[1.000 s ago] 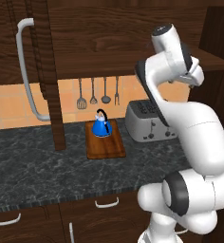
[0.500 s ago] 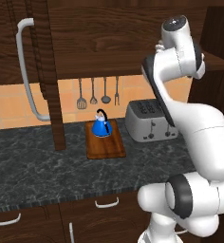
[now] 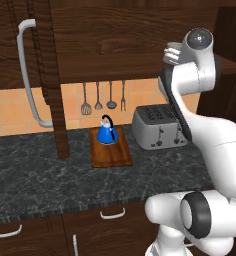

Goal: Pick the kettle from the counter and place it on the tray. Then pick the mug from the cabinet and place it on the tray. Then close the cabinet doors.

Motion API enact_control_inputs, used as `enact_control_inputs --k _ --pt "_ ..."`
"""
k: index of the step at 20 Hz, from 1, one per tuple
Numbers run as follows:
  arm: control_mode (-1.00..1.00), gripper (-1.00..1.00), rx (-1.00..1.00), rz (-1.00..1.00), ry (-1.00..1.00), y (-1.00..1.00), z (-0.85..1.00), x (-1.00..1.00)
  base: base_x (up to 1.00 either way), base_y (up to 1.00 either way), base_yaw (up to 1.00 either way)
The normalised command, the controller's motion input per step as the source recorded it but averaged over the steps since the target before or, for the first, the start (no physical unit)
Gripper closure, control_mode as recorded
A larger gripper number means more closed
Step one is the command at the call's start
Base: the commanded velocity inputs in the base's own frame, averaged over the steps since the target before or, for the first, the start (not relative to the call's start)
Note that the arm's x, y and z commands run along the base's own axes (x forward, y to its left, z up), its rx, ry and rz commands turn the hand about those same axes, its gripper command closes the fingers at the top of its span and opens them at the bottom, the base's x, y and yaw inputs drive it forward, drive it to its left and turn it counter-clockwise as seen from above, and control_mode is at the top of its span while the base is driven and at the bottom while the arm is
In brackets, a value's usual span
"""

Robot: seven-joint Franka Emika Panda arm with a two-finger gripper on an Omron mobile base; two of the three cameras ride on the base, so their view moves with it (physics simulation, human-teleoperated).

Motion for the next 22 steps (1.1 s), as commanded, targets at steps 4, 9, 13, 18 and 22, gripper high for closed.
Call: enact_control_inputs --k 4,9,13,18,22 --pt "-1.00 -1.00 -0.08 0.25 0.00 0.00 0.19 0.43 0.00 0.00 0.00" --pt "-1.00 -1.00 -0.05 0.08 0.00 0.00 0.20 0.47 0.00 0.00 0.00" --pt "-1.00 -1.00 -0.08 0.00 0.00 0.01 0.02 0.42 0.00 0.00 0.00" --pt "-1.00 -1.00 -0.02 0.00 0.05 0.00 0.00 0.50 0.00 0.00 0.00" --pt "-1.00 -1.00 -0.05 0.00 0.05 -0.08 0.02 0.42 0.00 0.00 0.00"
